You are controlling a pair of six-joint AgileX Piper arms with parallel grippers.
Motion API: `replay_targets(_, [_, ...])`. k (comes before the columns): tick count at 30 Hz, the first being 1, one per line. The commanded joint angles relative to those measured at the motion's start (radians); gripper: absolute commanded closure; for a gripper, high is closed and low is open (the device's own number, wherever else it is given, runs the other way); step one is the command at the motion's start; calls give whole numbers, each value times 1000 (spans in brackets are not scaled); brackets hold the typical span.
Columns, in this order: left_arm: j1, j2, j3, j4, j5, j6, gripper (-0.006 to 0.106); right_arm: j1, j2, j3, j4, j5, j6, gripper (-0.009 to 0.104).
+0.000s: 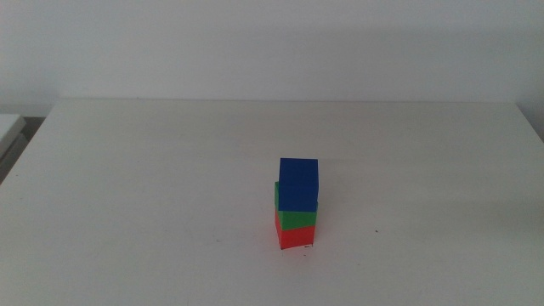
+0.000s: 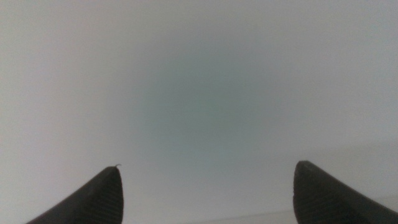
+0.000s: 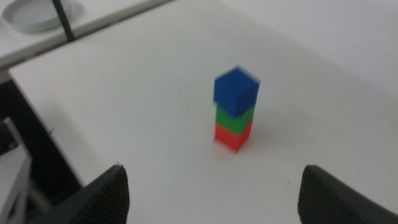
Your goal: Stack red cubes first, then green, then blue cubes in a specific spot.
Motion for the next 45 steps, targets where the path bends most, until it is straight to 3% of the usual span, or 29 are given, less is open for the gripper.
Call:
replay_targets(1, [0, -70, 130, 14, -133, 2, 7, 2, -17, 27, -38, -73, -2, 7])
replay_targets(4, [0, -170, 291, 17, -191, 2, 7, 2, -43, 114, -149, -235, -2, 7])
replay_targets(6, [0, -248, 395, 21, -201, 2, 7, 2, -60, 188, -185, -281, -2, 7])
replay_targets(10, [0, -397, 617, 21, -205, 2, 7, -24, -81, 342, -92, -310, -2, 7])
replay_targets(13, [0, -506, 730, 21, -205, 2, 7, -101, -100, 474, -104, -515, -2, 7])
replay_targets(14, [0, -540, 753, 21, -205, 2, 7, -133, -107, 516, -79, -573, -2, 7])
replay_targets(18, [0, -541, 817, 21, -208, 2, 7, -340, -143, 635, 210, -704, -2, 7])
replay_targets(19, [0, -541, 828, 21, -208, 2, 7, -400, -151, 657, 240, -712, -2, 7])
replay_targets(26, [0, -541, 948, 26, -268, 2, 7, -746, -262, 800, 210, -797, -2, 7])
replay_targets(30, [0, -541, 1031, 26, -398, 2, 7, -858, -395, 874, 208, -799, -2, 7])
replay_targets(37, [0, -541, 1084, 26, -552, 2, 7, -937, -445, 917, 166, -811, -2, 7])
replay_targets(45, [0, -541, 1084, 5, -521, 2, 7, -940, -445, 917, 163, -860, -2, 7])
